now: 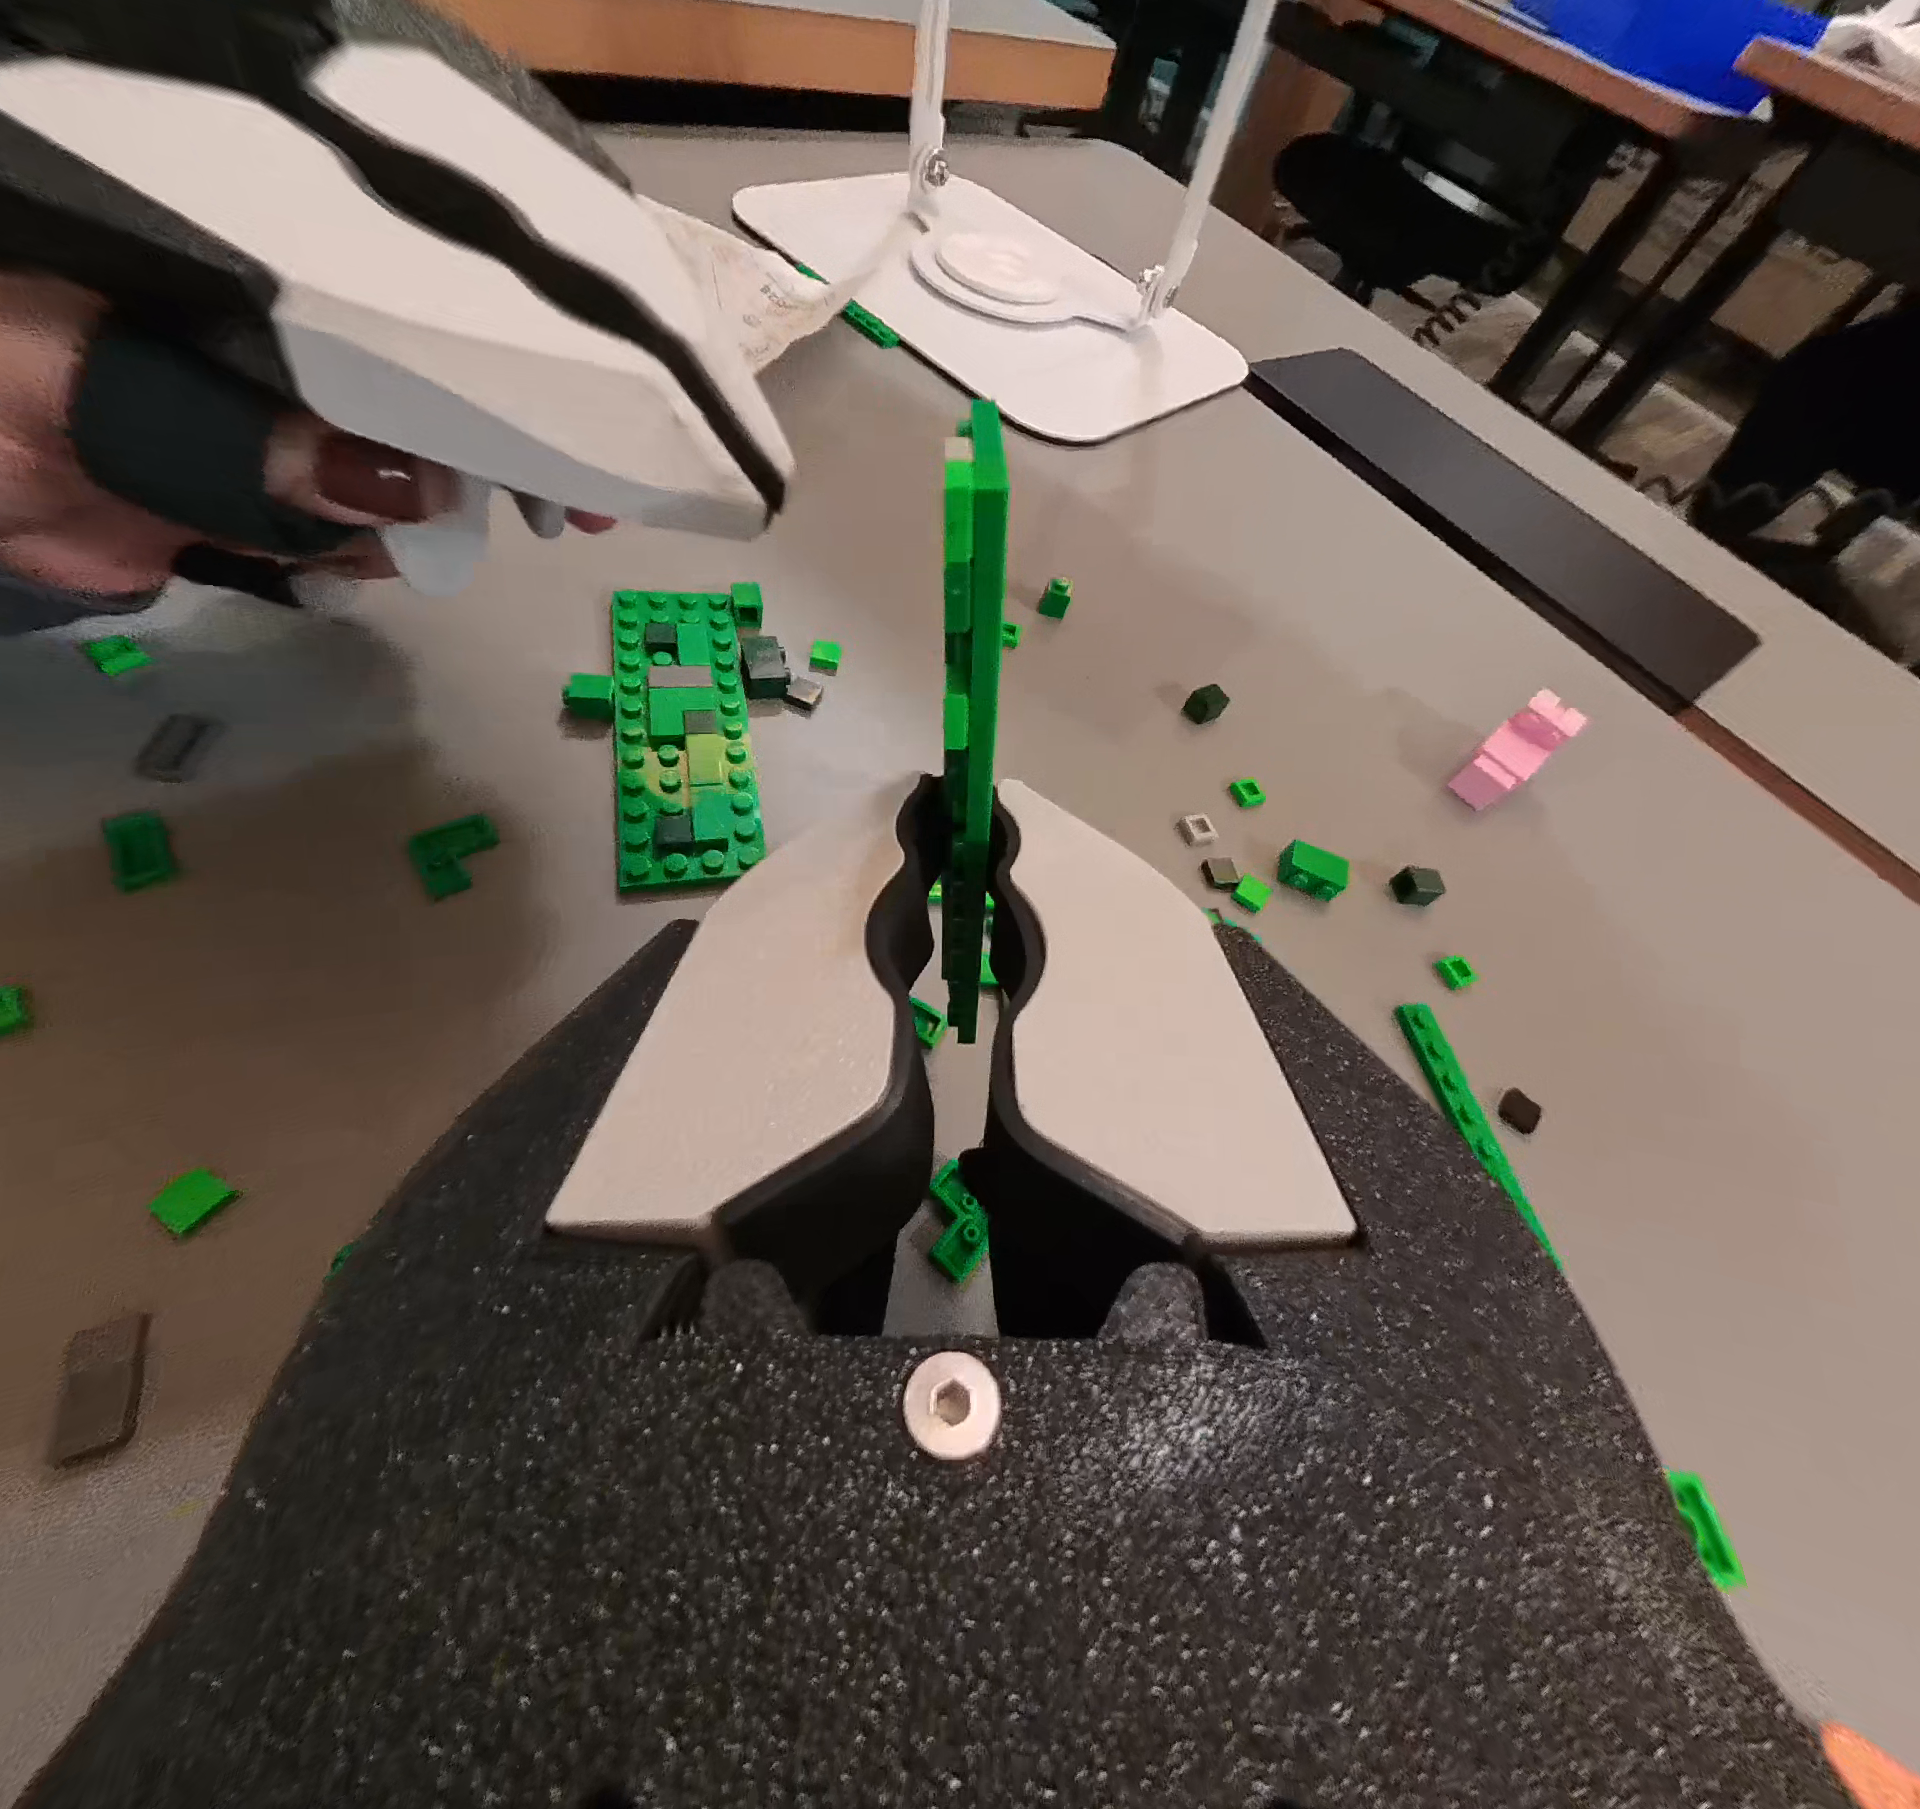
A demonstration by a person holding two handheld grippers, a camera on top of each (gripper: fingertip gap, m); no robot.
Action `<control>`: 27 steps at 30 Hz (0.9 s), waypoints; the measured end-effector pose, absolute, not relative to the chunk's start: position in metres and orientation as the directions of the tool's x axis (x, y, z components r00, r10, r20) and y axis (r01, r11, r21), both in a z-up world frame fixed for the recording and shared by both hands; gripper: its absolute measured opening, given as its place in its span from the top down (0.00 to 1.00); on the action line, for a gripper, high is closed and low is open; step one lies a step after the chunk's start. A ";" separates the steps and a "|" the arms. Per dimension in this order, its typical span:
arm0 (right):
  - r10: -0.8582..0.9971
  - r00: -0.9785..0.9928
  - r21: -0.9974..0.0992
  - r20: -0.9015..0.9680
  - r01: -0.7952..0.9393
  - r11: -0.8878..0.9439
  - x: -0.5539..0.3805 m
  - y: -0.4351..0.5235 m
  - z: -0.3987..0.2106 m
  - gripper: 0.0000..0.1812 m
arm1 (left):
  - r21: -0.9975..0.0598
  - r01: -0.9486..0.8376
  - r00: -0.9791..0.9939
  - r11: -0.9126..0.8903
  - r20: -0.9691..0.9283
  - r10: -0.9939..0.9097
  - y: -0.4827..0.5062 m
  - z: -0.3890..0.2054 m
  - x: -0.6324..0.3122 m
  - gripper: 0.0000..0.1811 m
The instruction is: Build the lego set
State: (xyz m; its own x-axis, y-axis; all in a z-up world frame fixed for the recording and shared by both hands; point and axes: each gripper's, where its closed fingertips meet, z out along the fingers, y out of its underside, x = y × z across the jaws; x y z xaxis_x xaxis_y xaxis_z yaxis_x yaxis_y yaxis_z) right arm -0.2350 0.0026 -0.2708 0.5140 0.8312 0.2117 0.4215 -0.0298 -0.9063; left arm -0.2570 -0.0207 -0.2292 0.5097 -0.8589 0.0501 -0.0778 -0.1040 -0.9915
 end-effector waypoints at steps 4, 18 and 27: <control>0.865 0.458 -0.907 0.204 0.420 -0.009 -0.241 -0.005 -0.271 0.96 | -0.984 -0.001 0.533 -0.176 0.149 -0.833 -0.012 -0.232 -0.261 1.00; 0.976 0.179 -0.902 0.121 0.430 0.033 -0.256 -0.044 -0.279 0.97 | -0.976 -0.011 0.239 -0.218 0.209 -0.948 -0.046 -0.230 -0.235 0.91; 0.913 0.281 -0.901 0.295 0.401 0.167 -0.253 -0.030 -0.260 0.81 | -0.927 0.061 0.282 -0.370 0.372 -0.885 -0.033 -0.227 -0.249 0.97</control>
